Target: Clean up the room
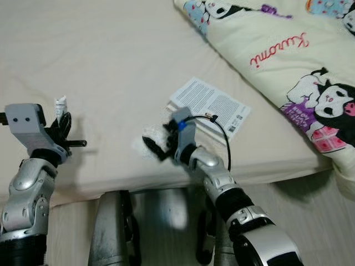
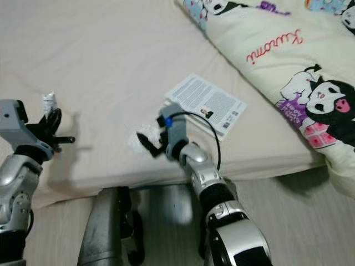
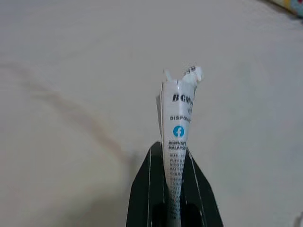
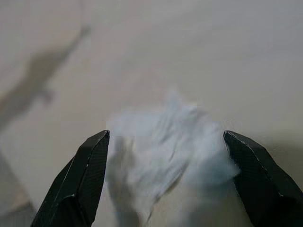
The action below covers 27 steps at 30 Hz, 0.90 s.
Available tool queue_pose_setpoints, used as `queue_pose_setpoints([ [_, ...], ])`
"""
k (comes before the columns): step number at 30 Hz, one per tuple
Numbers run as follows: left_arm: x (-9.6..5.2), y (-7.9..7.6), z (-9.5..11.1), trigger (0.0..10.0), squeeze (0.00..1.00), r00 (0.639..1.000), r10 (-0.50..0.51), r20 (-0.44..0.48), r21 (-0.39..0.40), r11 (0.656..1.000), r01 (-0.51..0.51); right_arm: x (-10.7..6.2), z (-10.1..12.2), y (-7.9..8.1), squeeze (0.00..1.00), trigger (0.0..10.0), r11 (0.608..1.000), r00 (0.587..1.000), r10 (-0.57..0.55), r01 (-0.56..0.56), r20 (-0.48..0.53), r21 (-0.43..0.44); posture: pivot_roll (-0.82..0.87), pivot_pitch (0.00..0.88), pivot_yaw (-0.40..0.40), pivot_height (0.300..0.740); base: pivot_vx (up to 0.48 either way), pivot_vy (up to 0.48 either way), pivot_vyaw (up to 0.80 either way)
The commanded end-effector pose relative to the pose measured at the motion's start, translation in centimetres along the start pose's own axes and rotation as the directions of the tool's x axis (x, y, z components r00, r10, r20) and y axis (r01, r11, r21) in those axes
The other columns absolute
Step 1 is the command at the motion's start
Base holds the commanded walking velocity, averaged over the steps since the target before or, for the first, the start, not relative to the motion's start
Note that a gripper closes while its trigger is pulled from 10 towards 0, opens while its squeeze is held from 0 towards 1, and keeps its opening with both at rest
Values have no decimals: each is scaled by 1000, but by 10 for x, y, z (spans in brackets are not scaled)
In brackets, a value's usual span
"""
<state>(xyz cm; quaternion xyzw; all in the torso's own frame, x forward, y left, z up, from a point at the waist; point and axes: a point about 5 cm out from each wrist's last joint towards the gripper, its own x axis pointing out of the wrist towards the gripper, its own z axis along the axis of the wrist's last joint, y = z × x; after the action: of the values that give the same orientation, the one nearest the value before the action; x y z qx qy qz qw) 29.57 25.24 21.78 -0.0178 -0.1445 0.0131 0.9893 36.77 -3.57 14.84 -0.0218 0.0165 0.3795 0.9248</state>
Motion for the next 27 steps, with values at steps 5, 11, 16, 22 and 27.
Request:
queue_pose_setpoints([
  [5,-16,-3,5,0,0,998,-7,-63,13,1000,8,0,-28,15,0,10000,996,993,32,-41,-117,-81,163,647,30,575,0,0,0],
  [11,-21,-3,7,0,0,997,-3,-74,15,1000,4,-1,-33,7,0,10000,978,980,-81,43,-180,-203,167,651,29,575,0,0,0],
  [16,-22,-5,7,0,0,997,2,-80,14,1000,-1,-1,-31,4,0,0,975,982,-100,64,-162,-214,168,647,21,575,0,0,0],
  [22,-25,-10,5,0,0,995,1,-103,1,1000,-1,0,-26,7,0,0,985,993,-45,26,-109,-169,162,642,17,575,0,0,0],
  [27,-25,-14,3,0,0,993,-1,-115,-11,1000,0,2,-20,9,0,0,990,998,-19,10,-60,-144,154,626,9,575,0,0,0],
])
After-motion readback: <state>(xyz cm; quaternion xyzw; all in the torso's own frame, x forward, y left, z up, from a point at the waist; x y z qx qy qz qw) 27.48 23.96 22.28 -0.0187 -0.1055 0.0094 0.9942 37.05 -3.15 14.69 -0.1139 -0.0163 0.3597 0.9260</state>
